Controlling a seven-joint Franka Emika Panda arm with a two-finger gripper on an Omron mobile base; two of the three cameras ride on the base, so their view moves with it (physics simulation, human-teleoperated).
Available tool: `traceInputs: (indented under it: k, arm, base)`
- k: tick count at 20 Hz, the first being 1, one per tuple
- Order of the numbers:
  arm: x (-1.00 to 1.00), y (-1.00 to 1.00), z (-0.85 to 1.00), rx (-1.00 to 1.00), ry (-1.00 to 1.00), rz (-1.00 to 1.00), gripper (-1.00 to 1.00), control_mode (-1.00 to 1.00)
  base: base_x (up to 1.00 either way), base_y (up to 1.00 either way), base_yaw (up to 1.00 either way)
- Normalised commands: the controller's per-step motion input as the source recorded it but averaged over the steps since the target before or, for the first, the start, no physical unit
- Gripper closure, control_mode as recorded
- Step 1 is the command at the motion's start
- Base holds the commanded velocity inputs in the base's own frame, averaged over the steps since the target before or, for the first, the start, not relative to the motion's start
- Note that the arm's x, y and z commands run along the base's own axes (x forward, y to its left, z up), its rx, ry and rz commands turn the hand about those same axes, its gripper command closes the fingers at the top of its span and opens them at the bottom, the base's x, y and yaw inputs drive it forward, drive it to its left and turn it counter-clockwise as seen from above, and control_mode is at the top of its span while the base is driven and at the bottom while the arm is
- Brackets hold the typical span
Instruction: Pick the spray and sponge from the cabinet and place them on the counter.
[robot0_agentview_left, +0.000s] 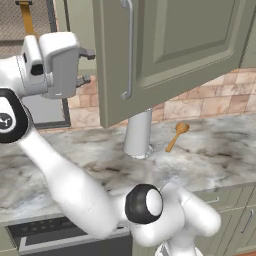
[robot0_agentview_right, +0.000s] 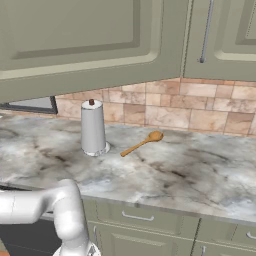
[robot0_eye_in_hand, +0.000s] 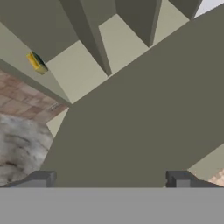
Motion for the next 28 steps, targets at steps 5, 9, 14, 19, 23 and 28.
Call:
traceInputs:
  k: [5,9,14,19,23,28]
  arm:
    - [0.15,-0.26,0.00,-0.02,0.00,0.00,-1.00,-1.00]
    - [0.08,-0.26,0.00,-0.01,0.00,0.00,-1.00,-1.00]
    - [0.17,-0.23,0.00,0.00,0.00,0.00,-1.00,-1.00]
    - [0.02,-0.55,0.03,0.00,-0.04,-0.01,-1.00,-1.00]
    - [-0.19,-0.78,0.15,0.01,-0.12,-0.06,-1.00,-1.00]
    - [-0.36,-0.89,0.21,0.07,-0.16,-0.07,-1.00,-1.00]
  base:
    - [0.00,0.00,0.00]
    - [0.00,0.00,0.00]
    - [0.00,0.00,0.00]
    - [0.00,0.00,0.00]
    - [0.00,0.00,0.00]
    - [0.00,0.00,0.00]
